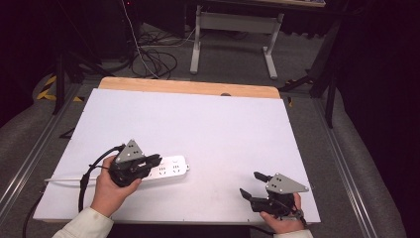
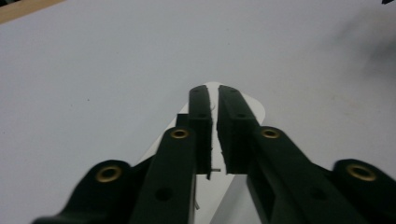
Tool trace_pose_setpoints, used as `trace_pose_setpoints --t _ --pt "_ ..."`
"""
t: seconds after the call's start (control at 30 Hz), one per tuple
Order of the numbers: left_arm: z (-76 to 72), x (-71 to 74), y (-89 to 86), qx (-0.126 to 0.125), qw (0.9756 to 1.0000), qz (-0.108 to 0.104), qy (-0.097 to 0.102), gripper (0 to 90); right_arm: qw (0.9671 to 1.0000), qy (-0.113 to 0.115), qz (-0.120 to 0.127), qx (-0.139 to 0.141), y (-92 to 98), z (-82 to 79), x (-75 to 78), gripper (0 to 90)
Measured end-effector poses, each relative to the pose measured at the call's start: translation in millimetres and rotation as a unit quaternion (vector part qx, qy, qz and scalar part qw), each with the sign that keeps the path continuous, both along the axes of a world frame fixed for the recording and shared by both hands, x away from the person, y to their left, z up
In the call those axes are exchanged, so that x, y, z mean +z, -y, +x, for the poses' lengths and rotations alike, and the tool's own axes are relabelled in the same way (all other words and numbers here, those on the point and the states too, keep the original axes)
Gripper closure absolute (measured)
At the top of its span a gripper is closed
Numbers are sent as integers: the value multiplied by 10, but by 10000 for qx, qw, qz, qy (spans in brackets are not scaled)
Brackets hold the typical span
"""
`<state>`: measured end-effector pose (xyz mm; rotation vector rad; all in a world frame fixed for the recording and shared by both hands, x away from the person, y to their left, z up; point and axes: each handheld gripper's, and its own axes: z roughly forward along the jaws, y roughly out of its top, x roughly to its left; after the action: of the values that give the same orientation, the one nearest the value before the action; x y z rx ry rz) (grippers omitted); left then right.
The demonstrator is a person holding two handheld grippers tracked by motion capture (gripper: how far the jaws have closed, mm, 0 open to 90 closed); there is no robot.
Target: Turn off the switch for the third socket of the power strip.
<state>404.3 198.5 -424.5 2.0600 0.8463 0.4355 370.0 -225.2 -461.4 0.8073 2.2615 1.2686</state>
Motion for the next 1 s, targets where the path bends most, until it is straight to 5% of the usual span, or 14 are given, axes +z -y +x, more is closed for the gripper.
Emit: trace_pose_setpoints --t 0.03,0.63,1.0 --pt "4 -4 7 9 10000 32 -15 897 10000 -3 1 0 0 0 0 279" --pt "198 -117 71 300 9982 7 -526 899 10000 -6 -4 11 1 3 -3 280" --pt "273 -220 117 373 9974 212 -583 899 10000 -2 -5 11 3 4 -3 281"
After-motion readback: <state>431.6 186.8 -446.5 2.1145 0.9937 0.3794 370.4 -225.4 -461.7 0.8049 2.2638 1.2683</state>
